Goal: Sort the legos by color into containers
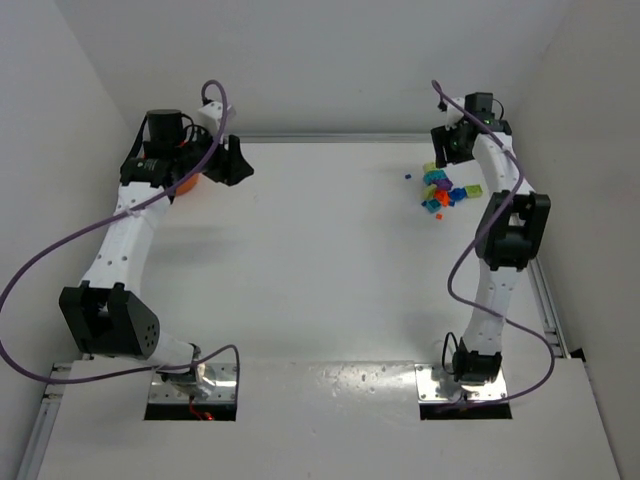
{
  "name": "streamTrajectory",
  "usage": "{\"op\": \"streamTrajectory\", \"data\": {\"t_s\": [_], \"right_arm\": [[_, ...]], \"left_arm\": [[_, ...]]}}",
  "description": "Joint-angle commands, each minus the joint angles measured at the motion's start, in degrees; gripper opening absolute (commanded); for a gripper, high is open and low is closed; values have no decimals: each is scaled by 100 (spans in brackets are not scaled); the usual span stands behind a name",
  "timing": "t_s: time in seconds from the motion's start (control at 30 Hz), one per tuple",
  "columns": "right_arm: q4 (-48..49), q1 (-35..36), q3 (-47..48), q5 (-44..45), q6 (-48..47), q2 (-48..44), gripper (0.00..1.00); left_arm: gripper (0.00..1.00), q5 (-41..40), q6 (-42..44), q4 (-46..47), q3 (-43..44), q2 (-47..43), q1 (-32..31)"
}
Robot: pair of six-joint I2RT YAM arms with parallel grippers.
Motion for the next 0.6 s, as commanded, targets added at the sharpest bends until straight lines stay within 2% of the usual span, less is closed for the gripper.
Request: {"op": "streamTrajectory", "data": {"t_s": [0.0,0.2,0.33,0.57], "right_arm": [[-544,-30,852,28,269,654,61],[-597,-83,1003,-25,402,1070,68],[-597,-83,1055,-78,402,1211,76],[-465,-83,1186,167,464,1465,77]], "left_arm": [[59,143,-156,318,-20,-51,-59],[59,143,-208,318,-20,54,-59],[59,143,-209,318,-20,106,-59],[59,196,-209,371,-20,107,-59]]}}
